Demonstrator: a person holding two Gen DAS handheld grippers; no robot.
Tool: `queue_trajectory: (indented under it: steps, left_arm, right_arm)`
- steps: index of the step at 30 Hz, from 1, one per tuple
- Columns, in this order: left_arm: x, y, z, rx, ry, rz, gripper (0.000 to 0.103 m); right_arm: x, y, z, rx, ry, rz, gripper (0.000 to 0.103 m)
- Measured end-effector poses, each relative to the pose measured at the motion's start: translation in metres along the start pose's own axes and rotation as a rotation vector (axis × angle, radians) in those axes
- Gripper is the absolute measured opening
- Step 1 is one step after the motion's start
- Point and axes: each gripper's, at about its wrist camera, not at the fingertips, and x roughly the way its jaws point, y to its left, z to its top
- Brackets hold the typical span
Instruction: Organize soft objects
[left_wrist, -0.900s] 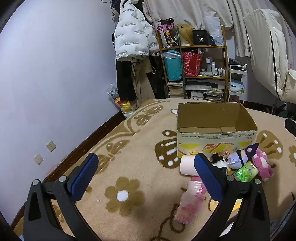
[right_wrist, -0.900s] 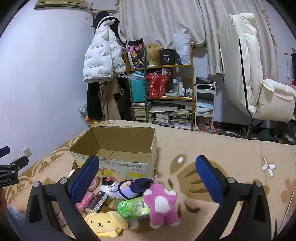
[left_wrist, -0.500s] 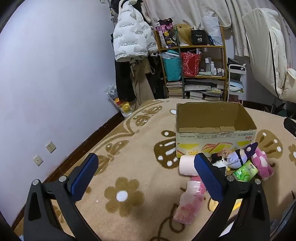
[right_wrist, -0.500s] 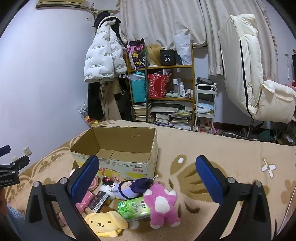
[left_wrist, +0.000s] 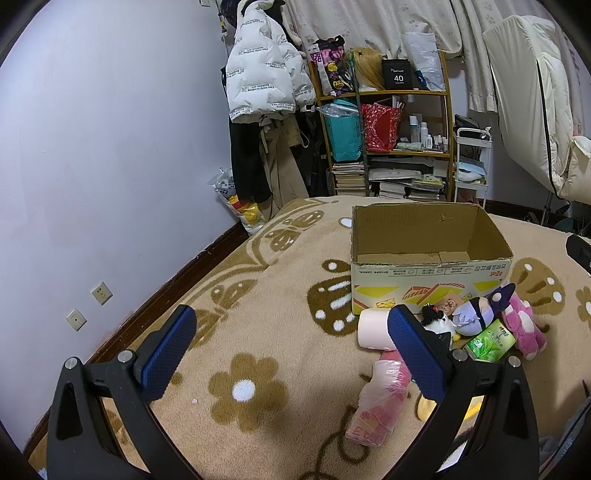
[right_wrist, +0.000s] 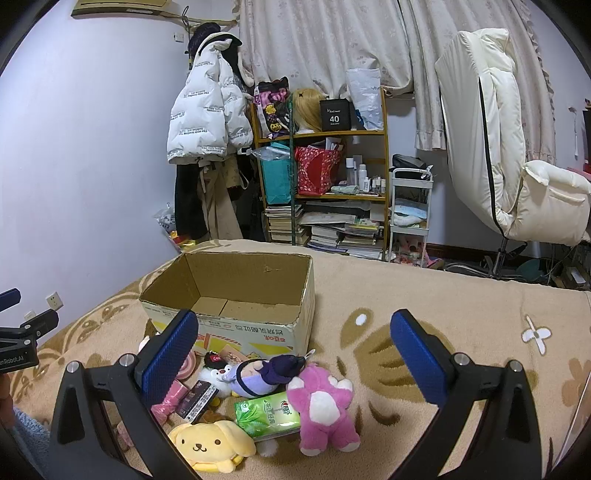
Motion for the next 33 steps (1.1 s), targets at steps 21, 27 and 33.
queue_trajectory:
  steps: [21, 27, 33]
  left_arm:
    - [-0.0008, -0.0009, -0.001, 0.003, 0.001, -0.003, 0.102]
    - [0.0019, -0.0023, -0.0029, 0.005, 0.002, -0.003, 0.102]
    - [0.0033, -0.0037, -0.0032, 0.012, 0.003, -0.006, 0.102]
  right_arm:
    - [0.0007, 0.0002, -0.0005, -0.001, 0.005, -0.003, 0.103]
    - [0.0007, 0.0002, -0.0005, -0.001, 0.005, -0.003, 0.103]
    - [0.0006, 0.0003, -0.0004, -0.002, 0.005, -0.004, 0.103]
